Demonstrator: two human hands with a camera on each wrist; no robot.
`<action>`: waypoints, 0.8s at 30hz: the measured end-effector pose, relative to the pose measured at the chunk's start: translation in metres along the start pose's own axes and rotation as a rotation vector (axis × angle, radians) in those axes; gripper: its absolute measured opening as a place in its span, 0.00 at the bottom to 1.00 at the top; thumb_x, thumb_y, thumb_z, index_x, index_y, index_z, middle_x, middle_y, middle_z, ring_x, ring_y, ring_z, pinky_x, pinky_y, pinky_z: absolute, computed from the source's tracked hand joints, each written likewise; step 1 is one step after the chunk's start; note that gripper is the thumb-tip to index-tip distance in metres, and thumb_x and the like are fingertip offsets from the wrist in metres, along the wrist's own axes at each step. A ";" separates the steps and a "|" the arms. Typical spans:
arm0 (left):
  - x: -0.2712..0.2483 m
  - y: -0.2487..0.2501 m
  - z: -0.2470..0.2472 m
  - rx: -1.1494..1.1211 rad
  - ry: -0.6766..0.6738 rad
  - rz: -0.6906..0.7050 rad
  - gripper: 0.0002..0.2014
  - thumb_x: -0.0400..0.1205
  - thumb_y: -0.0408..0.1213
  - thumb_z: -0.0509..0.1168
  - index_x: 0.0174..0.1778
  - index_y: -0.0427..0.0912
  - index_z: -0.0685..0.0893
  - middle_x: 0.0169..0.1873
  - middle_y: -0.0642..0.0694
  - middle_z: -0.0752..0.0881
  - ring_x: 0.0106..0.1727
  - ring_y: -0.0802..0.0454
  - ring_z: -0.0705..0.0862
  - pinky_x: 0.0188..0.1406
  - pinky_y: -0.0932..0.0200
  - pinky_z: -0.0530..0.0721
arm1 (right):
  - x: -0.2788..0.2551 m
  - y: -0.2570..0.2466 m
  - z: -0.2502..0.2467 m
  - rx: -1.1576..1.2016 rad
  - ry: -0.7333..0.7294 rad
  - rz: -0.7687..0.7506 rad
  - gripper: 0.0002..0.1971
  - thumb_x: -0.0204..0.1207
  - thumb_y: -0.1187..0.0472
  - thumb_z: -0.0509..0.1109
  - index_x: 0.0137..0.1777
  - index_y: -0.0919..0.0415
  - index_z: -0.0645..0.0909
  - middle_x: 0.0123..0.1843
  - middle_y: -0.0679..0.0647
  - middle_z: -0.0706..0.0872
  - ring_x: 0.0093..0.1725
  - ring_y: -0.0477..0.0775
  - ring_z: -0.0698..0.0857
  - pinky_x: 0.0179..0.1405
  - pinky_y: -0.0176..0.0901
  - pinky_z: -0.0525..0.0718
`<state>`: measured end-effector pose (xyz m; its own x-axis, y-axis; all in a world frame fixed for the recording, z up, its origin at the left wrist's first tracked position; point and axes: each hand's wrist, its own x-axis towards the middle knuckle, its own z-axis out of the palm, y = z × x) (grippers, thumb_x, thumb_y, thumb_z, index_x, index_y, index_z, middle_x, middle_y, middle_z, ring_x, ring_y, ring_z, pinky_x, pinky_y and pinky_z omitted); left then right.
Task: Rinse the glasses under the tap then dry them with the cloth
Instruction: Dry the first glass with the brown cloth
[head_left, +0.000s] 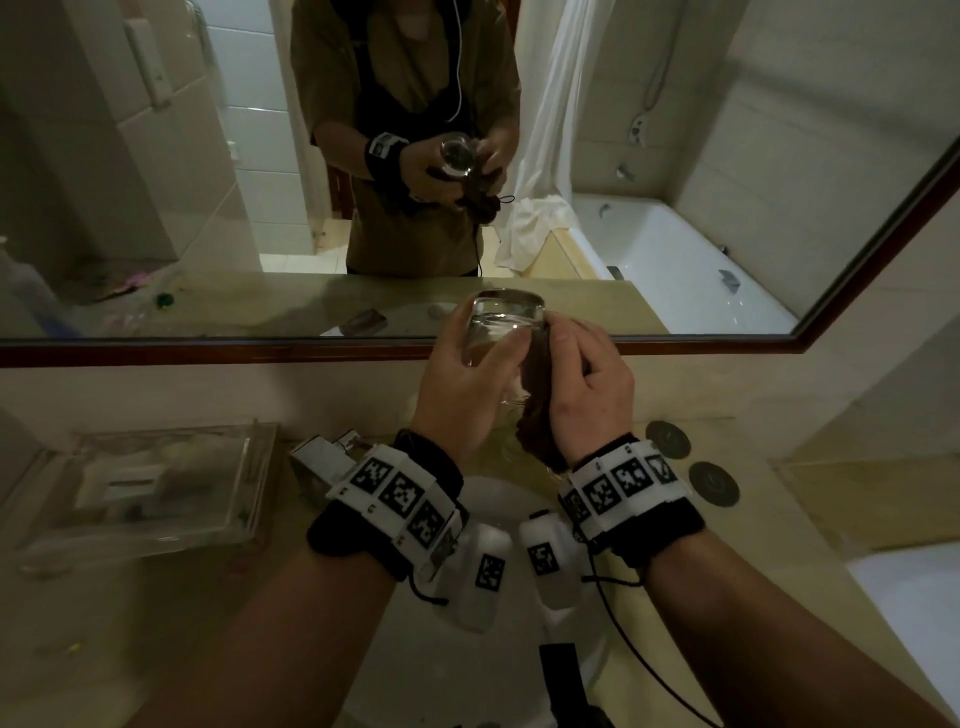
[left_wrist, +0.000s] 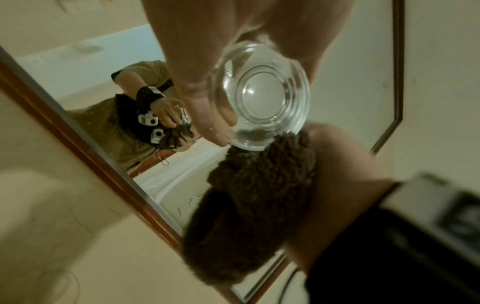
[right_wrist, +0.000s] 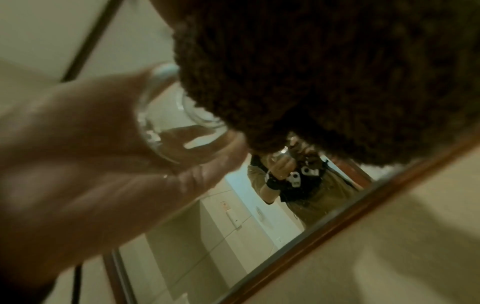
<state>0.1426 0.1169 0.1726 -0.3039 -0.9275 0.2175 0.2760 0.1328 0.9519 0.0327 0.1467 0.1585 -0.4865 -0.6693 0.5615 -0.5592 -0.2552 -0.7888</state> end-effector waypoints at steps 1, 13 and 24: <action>-0.001 0.001 0.001 -0.043 -0.028 -0.007 0.11 0.83 0.39 0.67 0.58 0.58 0.81 0.55 0.45 0.88 0.57 0.41 0.88 0.55 0.45 0.88 | 0.002 0.002 0.000 0.025 -0.023 0.068 0.12 0.84 0.58 0.60 0.51 0.54 0.87 0.46 0.49 0.86 0.45 0.41 0.82 0.49 0.37 0.79; 0.005 0.008 0.006 -0.027 0.016 0.000 0.10 0.84 0.38 0.66 0.59 0.56 0.80 0.56 0.44 0.88 0.59 0.43 0.87 0.60 0.36 0.85 | 0.017 -0.008 -0.002 -0.021 -0.042 0.058 0.12 0.84 0.57 0.60 0.48 0.53 0.86 0.43 0.47 0.84 0.44 0.43 0.81 0.49 0.37 0.78; 0.007 0.032 0.017 0.034 0.071 0.048 0.16 0.83 0.39 0.67 0.66 0.52 0.75 0.56 0.49 0.86 0.58 0.52 0.86 0.59 0.48 0.87 | 0.032 -0.028 -0.014 0.061 -0.012 0.026 0.14 0.83 0.54 0.61 0.47 0.58 0.87 0.44 0.51 0.86 0.44 0.45 0.83 0.49 0.42 0.81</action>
<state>0.1342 0.1205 0.2084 -0.2259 -0.9420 0.2481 0.2573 0.1879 0.9479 0.0231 0.1425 0.2022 -0.4921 -0.6841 0.5383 -0.5044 -0.2799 -0.8168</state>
